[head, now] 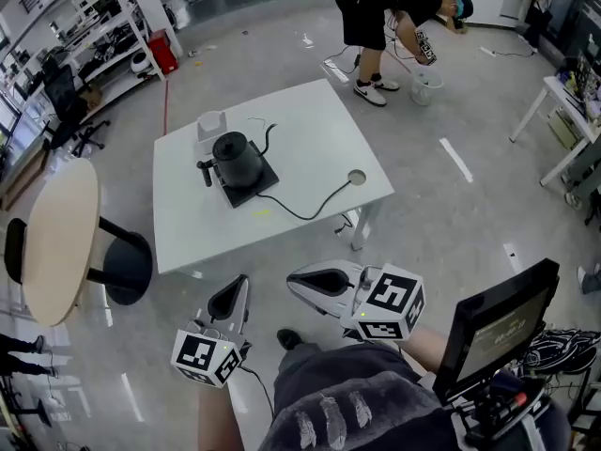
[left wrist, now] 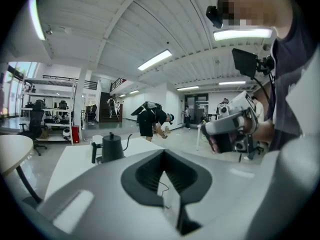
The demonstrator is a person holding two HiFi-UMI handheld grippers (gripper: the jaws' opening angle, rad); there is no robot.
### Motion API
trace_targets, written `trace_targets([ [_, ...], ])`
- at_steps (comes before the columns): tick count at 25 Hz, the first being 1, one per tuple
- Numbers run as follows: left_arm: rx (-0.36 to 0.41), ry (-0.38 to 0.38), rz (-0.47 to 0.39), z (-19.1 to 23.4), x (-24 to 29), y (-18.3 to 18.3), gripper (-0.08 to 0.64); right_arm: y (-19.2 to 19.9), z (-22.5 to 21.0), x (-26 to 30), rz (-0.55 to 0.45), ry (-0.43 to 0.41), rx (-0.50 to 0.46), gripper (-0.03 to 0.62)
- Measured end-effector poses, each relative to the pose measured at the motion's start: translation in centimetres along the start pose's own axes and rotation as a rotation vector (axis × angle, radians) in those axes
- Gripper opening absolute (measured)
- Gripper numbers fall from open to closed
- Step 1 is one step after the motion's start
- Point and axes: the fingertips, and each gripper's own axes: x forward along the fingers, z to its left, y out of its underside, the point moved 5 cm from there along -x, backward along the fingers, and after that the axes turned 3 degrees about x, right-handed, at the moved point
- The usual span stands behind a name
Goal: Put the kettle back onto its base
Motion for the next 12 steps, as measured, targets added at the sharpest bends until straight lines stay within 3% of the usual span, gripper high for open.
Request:
trace_targets([
  [5,-0.017,0.027,-0.001,-9.5,3.6,-0.2,0.002,2.4,-0.8,-9.2,0.013,0.004,0.021,0.002],
  [12,0.025,0.064,0.036,-19.6,7.2,-0.4,0.002,4.6,-2.1,-18.3,0.000,0.025,0.068,0.002],
])
